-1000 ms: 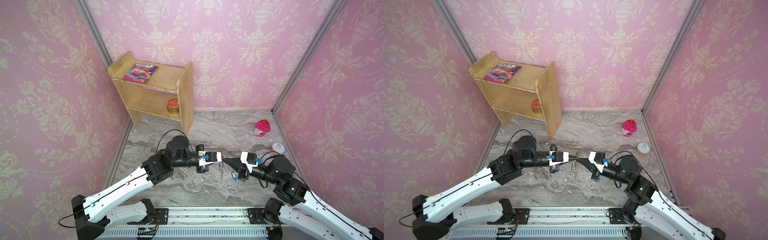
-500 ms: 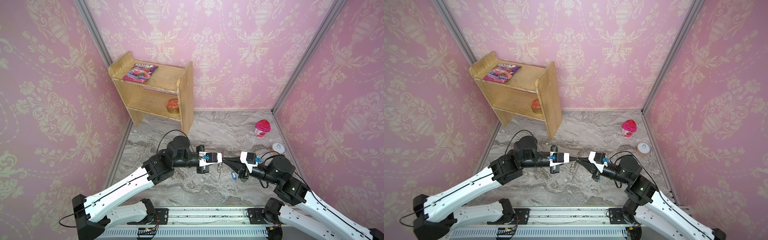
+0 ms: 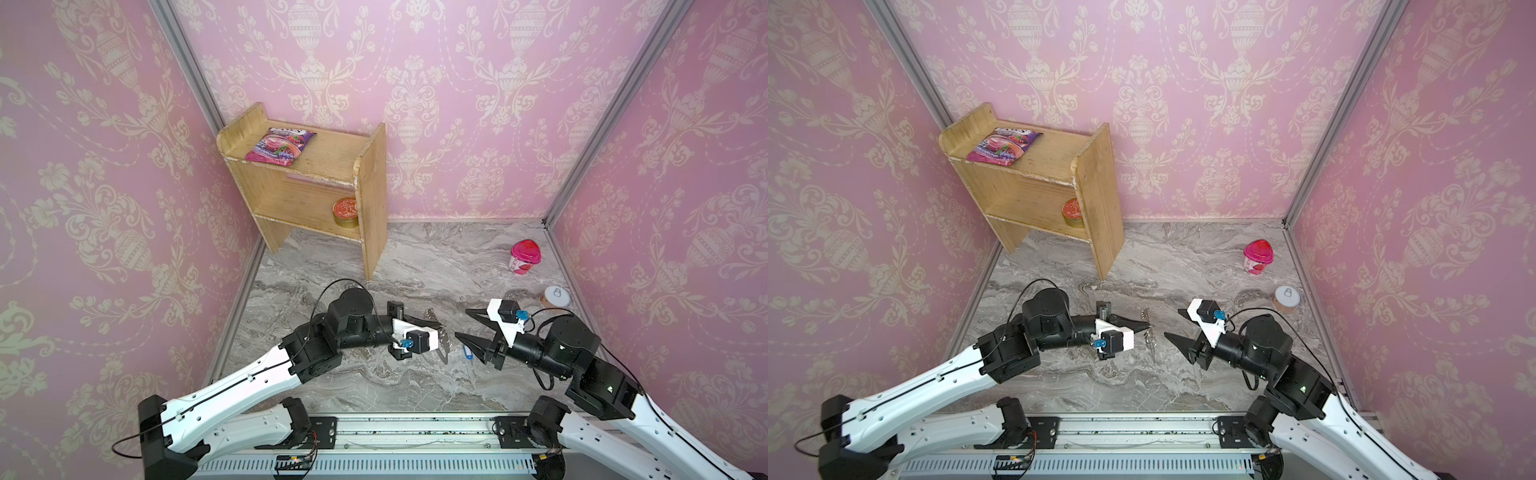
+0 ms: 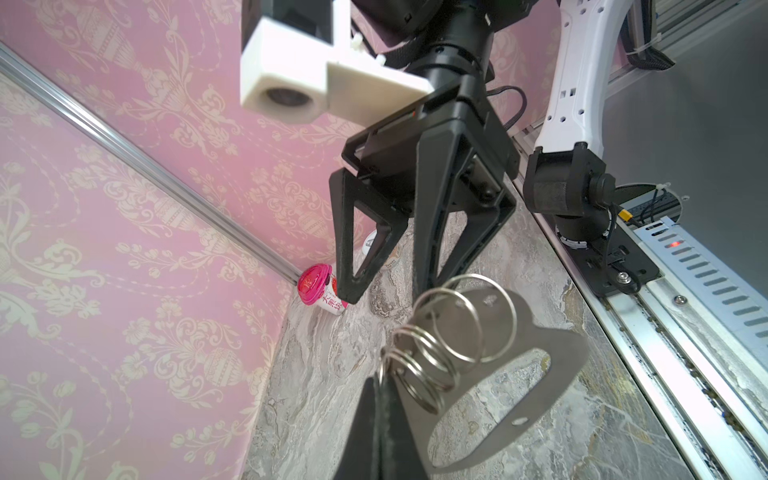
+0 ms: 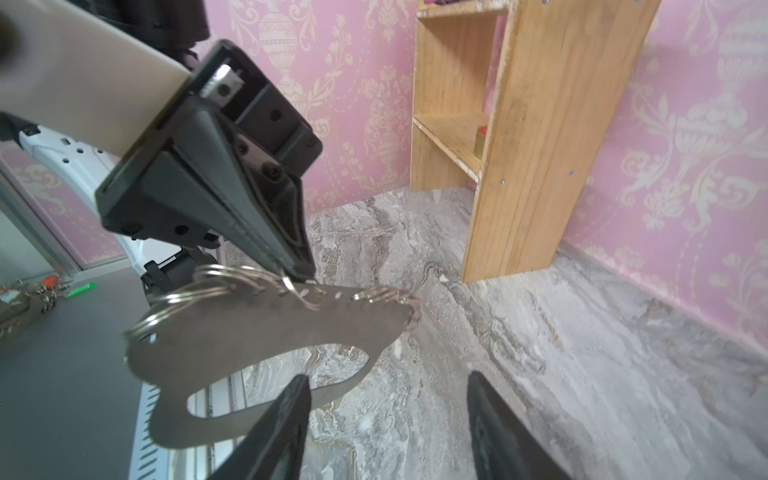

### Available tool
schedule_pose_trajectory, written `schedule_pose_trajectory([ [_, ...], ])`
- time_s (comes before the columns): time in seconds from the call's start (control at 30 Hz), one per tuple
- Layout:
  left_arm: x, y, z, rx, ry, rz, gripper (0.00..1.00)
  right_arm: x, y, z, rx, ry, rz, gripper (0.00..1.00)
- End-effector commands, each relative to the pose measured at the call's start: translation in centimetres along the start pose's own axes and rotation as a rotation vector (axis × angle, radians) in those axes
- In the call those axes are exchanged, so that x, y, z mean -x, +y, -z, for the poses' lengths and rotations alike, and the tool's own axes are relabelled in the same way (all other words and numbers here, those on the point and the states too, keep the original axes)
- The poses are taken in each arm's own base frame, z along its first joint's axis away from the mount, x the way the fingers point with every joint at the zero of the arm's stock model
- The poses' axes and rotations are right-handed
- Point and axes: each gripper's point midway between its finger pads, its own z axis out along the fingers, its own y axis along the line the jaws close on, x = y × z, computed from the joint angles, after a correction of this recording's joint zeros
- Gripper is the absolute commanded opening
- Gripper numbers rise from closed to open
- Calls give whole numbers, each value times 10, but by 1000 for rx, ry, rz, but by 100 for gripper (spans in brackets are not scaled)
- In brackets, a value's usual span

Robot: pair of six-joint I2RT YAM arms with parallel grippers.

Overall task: Put the keys on the keyring
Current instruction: 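Release the plate with the right gripper and move it over the blue-tagged key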

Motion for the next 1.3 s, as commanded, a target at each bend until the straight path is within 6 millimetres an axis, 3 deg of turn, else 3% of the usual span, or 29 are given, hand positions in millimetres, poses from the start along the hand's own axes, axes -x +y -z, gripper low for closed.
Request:
schedule_pose_trajectory([
  [0.0, 7, 2, 8, 40, -21, -64, 0, -14, -16, 2, -98, 62, -148, 69],
  [0.17, 6, -5, 14, 45, -35, -90, 0, -33, -25, -1, -157, 112, -262, 81],
  [0.3, 6, -8, 18, 51, -50, -107, 0, -51, -29, -7, -185, 168, -338, 100],
  [0.7, -9, -16, 12, 73, -68, -43, 0, -95, -44, -28, -316, 355, -527, 100],
  [0.87, -34, -21, 9, 103, -24, -25, 0, -137, -80, -4, -631, 527, -576, 100],
  [0.97, -44, -19, 7, 113, -7, 42, 0, -161, -83, -8, -670, 619, -653, 100],
  [1.1, -58, -21, 4, 89, 0, 187, 0, -183, -86, -21, -666, 662, -795, 94],
  [1.27, -69, -28, 5, 47, -12, 380, 0, -196, -106, -21, -699, 659, -877, 81],
])
